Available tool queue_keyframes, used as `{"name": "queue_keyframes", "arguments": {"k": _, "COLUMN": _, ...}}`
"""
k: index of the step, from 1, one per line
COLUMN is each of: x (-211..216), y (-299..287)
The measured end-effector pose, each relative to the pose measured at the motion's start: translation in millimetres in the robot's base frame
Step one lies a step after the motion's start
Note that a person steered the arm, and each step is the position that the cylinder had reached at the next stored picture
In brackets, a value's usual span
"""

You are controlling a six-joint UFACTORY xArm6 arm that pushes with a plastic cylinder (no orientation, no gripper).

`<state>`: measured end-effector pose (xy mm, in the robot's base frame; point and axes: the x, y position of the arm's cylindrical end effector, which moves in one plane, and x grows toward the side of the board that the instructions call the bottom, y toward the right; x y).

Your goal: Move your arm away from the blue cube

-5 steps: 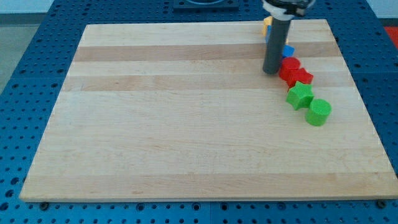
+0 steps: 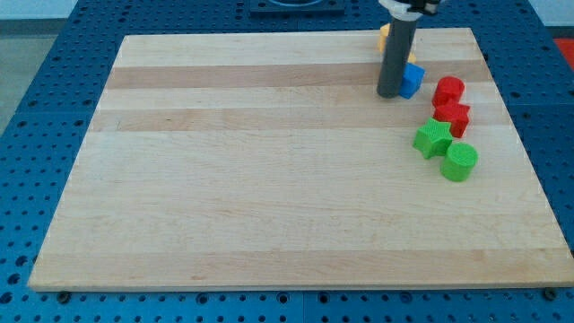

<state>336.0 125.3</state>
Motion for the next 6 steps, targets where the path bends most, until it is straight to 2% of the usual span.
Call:
{"name": "queue_keyframes", "arguments": {"k": 3, "x": -4, "y": -99}}
{"name": "queue_keyframes", "arguments": {"k": 6, "x": 6, "y": -269}}
